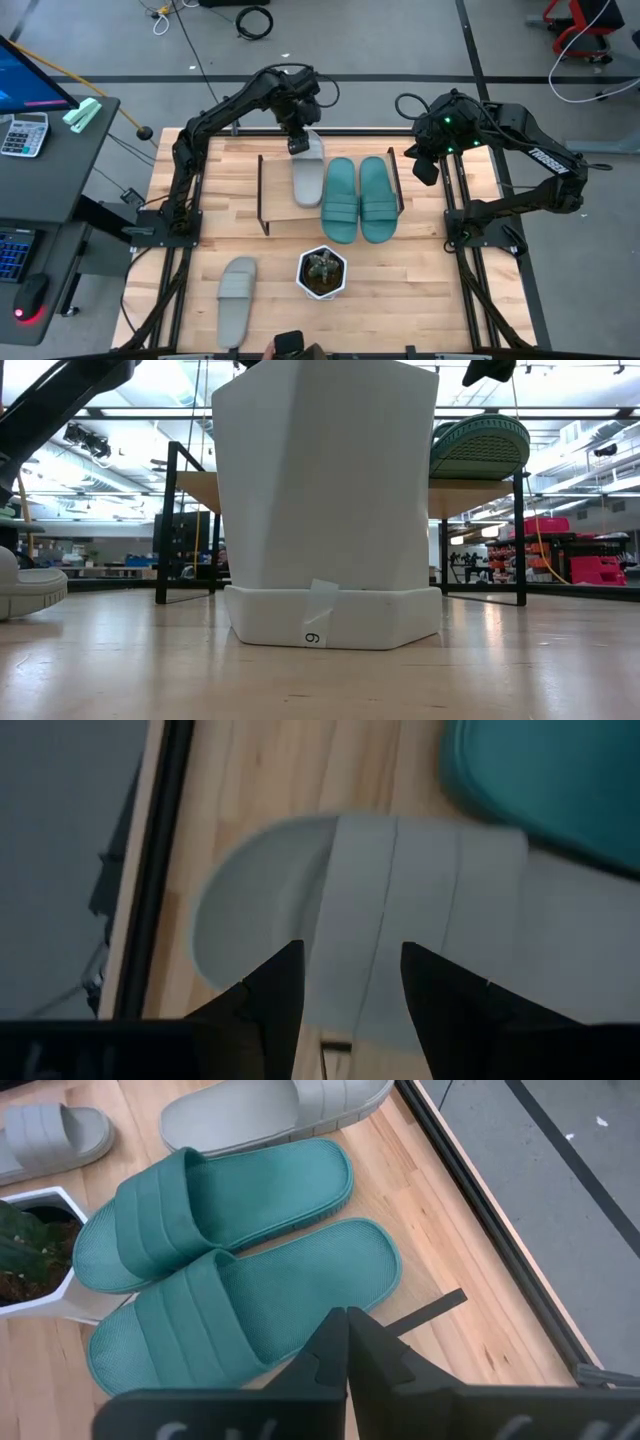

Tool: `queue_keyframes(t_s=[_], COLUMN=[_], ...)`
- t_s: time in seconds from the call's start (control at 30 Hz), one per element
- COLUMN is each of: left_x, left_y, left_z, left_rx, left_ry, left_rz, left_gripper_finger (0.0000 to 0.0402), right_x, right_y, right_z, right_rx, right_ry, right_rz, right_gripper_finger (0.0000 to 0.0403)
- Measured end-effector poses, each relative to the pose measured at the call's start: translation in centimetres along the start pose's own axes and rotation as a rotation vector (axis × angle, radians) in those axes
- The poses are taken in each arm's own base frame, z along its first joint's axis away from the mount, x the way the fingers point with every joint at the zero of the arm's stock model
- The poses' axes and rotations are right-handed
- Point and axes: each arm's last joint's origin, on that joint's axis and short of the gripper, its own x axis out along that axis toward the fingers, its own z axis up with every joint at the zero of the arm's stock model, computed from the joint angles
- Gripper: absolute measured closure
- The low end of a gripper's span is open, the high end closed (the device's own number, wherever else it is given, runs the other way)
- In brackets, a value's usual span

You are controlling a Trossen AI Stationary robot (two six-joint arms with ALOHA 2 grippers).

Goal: Pick and place slides into the shelf
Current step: Put the gray slide on the shelf

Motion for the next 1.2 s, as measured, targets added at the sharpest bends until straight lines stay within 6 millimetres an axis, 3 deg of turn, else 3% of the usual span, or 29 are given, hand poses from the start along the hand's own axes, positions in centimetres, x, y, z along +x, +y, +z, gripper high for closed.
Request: queue_keyframes(t_s=[0.3,0.47,0.6,0.77,0.9,1.07,1.2], left_x=[-1.0,-4.1,-7.9,-14.3,-18.8,-21.8,-22.1], left_y=[-0.5,-1.0,-1.8,-2.9,-4.1,-5.6,-7.3], left_z=[-0.6,-1.2,-1.9,-1.6,-0.6,1.5,4.0], left_rx=[-0.019,-0.075,-0.091,-0.087,-0.034,0.033,0.109], left_ry=[0.002,-0.083,-0.224,-0.635,-1.005,-1.380,-1.664], left_rz=[-0.080,-0.068,-0.032,-0.002,-0.016,-0.069,-0.054], left_gripper_finger=[0.0230,0.0230,0.0230,0.0240,0.0276,0.0341,0.0391], right_x=[0.0,0.0,0.0,0.0,0.0,0.0,0.0], right_y=[0.0,0.0,0.0,0.0,0.0,0.0,0.1], right_z=[0.0,0.1,0.2,0.4,0.4,0.3,0.2], right_rx=[-0.014,-0.019,-0.034,-0.048,-0.062,-0.061,-0.061], right_ry=[-0.004,-0.014,-0.026,-0.039,-0.038,-0.030,-0.025], right_rz=[0.000,0.001,0.001,0.002,0.001,0.008,0.013], right_gripper_finger=[0.0396,0.0395,0.0395,0.0393,0.0395,0.0394,0.0394])
